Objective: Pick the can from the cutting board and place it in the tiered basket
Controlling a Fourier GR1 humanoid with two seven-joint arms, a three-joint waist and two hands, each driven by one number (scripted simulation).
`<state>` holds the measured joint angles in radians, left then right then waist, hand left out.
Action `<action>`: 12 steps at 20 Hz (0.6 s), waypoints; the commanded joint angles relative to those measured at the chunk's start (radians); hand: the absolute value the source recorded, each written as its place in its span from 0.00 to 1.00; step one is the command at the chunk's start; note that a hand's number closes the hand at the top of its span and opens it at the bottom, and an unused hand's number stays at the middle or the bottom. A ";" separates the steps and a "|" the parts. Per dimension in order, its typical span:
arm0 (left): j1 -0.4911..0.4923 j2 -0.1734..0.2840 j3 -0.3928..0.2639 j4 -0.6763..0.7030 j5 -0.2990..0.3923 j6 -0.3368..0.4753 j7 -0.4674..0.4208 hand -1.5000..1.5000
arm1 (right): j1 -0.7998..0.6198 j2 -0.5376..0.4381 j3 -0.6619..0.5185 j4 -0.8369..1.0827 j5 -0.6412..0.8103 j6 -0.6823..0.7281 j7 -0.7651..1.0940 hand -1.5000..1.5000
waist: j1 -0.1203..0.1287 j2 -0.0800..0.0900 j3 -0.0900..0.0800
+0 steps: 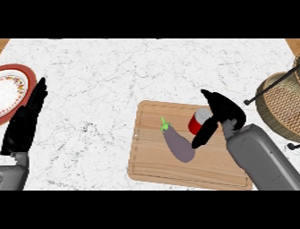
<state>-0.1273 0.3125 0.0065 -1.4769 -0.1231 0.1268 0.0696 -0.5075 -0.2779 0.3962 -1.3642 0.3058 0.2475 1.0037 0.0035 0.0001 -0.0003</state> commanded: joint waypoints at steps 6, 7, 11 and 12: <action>-0.072 -0.026 0.037 0.058 -0.034 -0.020 0.011 0.50 | 0.020 0.107 -0.053 0.119 0.082 0.032 -0.043 0.00 | -0.002 0.001 0.000; -0.023 -0.038 0.030 0.026 -0.034 -0.012 -0.010 0.50 | -0.020 0.141 -0.052 0.142 0.070 0.051 0.002 0.00 | 0.001 0.000 0.000; -0.061 0.024 0.090 0.079 0.015 -0.069 -0.040 0.50 | -0.037 0.105 0.012 0.181 0.046 0.167 -0.125 1.00 | 0.006 0.003 0.000; -0.049 -0.005 0.055 0.084 -0.020 -0.042 -0.038 0.50 | -0.018 0.096 0.070 0.108 0.080 0.190 -0.089 1.00 | -0.001 0.000 0.000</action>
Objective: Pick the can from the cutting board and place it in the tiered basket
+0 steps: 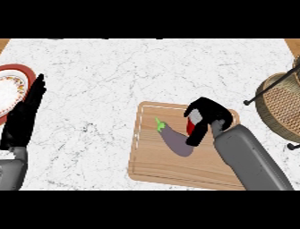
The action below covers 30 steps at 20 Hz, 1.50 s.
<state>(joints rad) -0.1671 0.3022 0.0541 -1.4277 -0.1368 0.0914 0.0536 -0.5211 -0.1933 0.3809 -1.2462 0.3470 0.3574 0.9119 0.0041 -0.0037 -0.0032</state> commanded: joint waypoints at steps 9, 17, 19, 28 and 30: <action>-0.010 -0.040 0.012 0.009 -0.033 -0.002 0.007 0.50 | 0.042 0.067 -0.072 -0.053 0.074 0.008 -0.015 1.00 | -0.005 0.003 0.003; -0.018 -0.055 -0.035 -0.045 -0.040 -0.009 0.020 0.50 | -0.261 0.086 -0.267 0.244 0.357 -0.484 0.303 1.00 | 0.058 0.028 0.001; -0.037 -0.049 -0.036 -0.053 -0.044 -0.010 0.031 0.50 | -0.313 0.090 -0.284 0.299 0.426 -0.579 0.314 1.00 | 0.072 0.030 0.002; -0.057 -0.050 -0.029 -0.015 -0.040 -0.017 0.032 0.50 | -0.560 0.005 -0.311 0.395 0.827 -0.815 0.416 1.00 | 0.060 0.023 -0.001; -0.040 -0.011 -0.007 -0.012 -0.026 -0.048 0.037 0.50 | -0.587 0.004 -0.312 0.404 0.912 -0.822 0.458 1.00 | 0.050 0.014 0.000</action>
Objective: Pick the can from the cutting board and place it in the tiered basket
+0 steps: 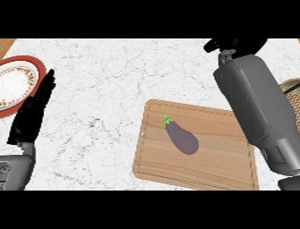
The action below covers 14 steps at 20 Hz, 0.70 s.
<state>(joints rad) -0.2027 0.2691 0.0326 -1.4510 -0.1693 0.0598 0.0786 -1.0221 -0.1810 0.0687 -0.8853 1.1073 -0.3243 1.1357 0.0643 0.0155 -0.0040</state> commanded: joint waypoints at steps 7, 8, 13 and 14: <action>-0.017 -0.008 0.015 0.031 -0.005 0.016 0.008 0.50 | -0.266 -0.043 -0.039 0.179 0.346 0.068 0.306 1.00 | -0.038 -0.009 0.001; 0.021 0.003 0.010 -0.020 -0.011 0.013 0.022 0.50 | -0.269 -0.037 -0.050 0.169 0.358 0.071 0.323 1.00 | -0.034 -0.016 0.002; 0.018 0.005 0.026 0.008 0.000 0.003 -0.013 0.50 | -0.325 -0.018 -0.134 0.197 0.332 0.070 0.269 1.00 | -0.044 -0.013 0.003; 0.036 0.007 0.026 -0.002 0.002 -0.002 -0.003 0.50 | -0.327 -0.056 -0.169 0.187 0.320 0.046 0.244 1.00 | -0.043 -0.013 0.004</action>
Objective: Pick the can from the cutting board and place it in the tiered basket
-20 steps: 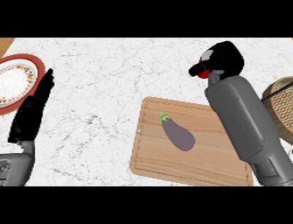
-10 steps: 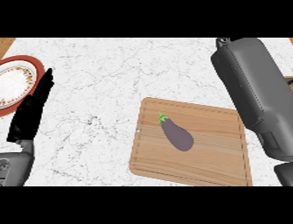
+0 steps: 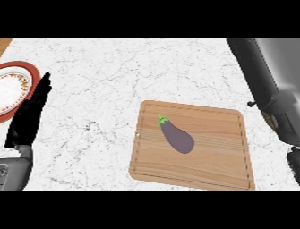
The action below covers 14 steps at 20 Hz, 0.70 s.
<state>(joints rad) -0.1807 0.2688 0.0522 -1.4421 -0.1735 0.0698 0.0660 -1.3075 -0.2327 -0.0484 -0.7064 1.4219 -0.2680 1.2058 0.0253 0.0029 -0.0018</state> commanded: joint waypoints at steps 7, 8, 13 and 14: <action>0.012 -0.002 0.014 -0.031 -0.005 0.007 0.021 0.50 | 0.042 -0.094 -0.098 0.090 0.024 0.008 0.000 1.00 | -0.012 0.001 0.002; 0.052 -0.002 0.019 -0.026 0.012 -0.011 -0.009 0.50 | 0.050 -0.096 -0.076 0.047 0.038 0.095 0.003 1.00 | -0.023 -0.006 0.001; 0.016 -0.005 0.017 -0.037 0.010 -0.009 0.029 0.50 | 0.047 -0.179 -0.076 0.155 0.115 0.188 0.017 1.00 | -0.020 -0.002 0.001; -0.006 -0.026 0.005 -0.017 -0.014 0.020 0.033 0.50 | 0.051 -0.209 -0.072 0.171 0.126 0.216 -0.009 1.00 | -0.029 -0.001 0.001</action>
<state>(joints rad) -0.1541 0.2551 0.0630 -1.4668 -0.1752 0.0753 0.0735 -1.2591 -0.3838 -0.1271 -0.5859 1.5061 -0.1794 1.1167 0.0054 0.0009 -0.0008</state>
